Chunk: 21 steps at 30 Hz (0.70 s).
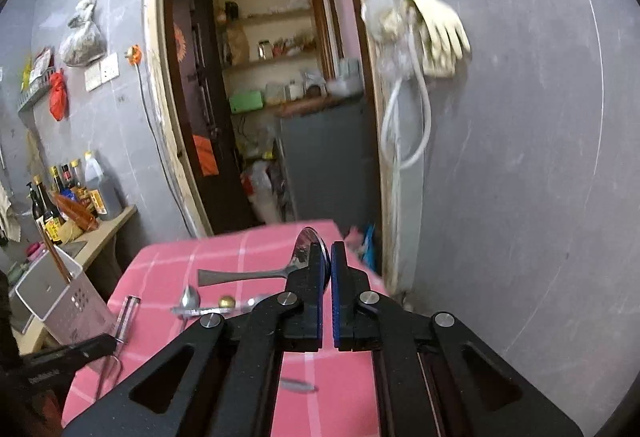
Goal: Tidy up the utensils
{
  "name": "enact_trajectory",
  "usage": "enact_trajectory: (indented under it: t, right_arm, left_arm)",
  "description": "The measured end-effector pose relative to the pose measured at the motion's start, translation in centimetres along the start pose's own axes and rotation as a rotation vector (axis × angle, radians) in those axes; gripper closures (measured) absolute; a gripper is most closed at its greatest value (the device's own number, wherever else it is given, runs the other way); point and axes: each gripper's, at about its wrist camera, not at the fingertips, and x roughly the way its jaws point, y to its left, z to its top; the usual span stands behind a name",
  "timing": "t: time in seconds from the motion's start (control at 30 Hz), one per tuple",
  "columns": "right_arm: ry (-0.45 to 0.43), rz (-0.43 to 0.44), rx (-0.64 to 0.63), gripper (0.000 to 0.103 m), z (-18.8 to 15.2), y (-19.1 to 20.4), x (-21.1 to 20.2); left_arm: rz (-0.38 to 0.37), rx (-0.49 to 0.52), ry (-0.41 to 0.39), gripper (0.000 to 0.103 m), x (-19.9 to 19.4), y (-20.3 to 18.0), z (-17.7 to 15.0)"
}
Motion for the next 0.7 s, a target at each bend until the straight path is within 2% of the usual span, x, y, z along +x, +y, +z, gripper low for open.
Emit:
enact_trajectory:
  t: [0.3, 0.57, 0.7]
  right_arm:
    - [-0.059, 0.119, -0.102, 0.100, 4.0, 6.5, -2.2]
    - [-0.098, 0.256, -0.218, 0.100, 5.1, 14.6, -3.2]
    - [-0.092, 0.294, -0.311, 0.100, 4.6, 18.5, -3.3]
  left_arm:
    - [-0.038, -0.033, -0.187, 0.096, -6.5, 0.5, 4.4]
    - [0.016, -0.067, -0.388, 0.096, -12.1, 4.2, 7.9]
    - [0.035, -0.097, -0.466, 0.096, -12.7, 6.8, 8.8]
